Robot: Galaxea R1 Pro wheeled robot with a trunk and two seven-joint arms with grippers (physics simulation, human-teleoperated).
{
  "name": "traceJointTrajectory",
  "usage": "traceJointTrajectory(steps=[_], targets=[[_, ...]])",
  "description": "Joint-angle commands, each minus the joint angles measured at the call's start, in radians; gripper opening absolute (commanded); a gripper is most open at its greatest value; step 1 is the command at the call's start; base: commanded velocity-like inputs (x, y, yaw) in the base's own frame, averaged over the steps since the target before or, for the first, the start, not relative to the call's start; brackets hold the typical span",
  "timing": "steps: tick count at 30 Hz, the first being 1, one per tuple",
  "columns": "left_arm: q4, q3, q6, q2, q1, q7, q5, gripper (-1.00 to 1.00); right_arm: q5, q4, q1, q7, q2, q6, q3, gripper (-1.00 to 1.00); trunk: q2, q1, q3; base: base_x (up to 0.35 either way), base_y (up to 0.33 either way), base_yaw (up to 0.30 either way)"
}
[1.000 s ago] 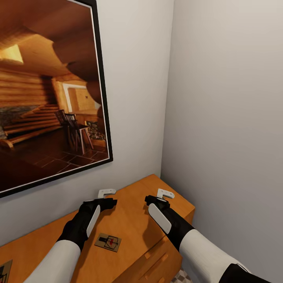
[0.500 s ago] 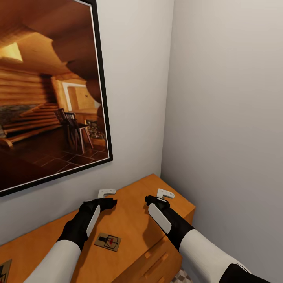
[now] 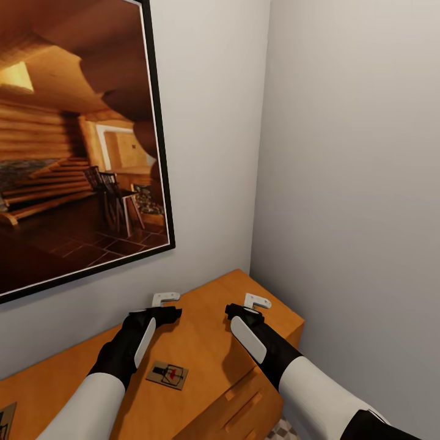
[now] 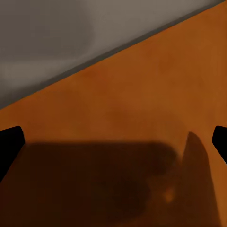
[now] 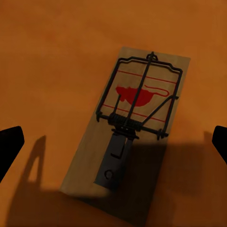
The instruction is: Take the four mousetraps from the cabinet in the bathroom and place them on the bathroom floor. Make sure all four end up on the same floor surface, and ensure that at least two of them are either under or directly next to the same bathroom sink.
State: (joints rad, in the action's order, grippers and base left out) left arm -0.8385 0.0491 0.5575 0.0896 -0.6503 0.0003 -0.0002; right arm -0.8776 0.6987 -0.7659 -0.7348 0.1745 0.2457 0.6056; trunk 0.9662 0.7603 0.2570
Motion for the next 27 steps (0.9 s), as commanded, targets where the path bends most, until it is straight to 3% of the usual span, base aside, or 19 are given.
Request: traceJointTrajectory(steps=[1,27], targets=[[0.012,0.003,0.005,0.001,0.0,0.0,0.005,1.0,-0.001,0.001,-0.001,-0.006,0.0,0.006,0.002,1.0,0.001,0.0,0.002,0.0,0.0,0.0],[0.012,0.003,0.005,0.001,0.0,0.0,0.005,1.0,0.001,-0.009,-0.001,-0.007,0.0,0.001,0.003,1.0,0.001,0.0,0.002,0.0,0.0,0.0]])
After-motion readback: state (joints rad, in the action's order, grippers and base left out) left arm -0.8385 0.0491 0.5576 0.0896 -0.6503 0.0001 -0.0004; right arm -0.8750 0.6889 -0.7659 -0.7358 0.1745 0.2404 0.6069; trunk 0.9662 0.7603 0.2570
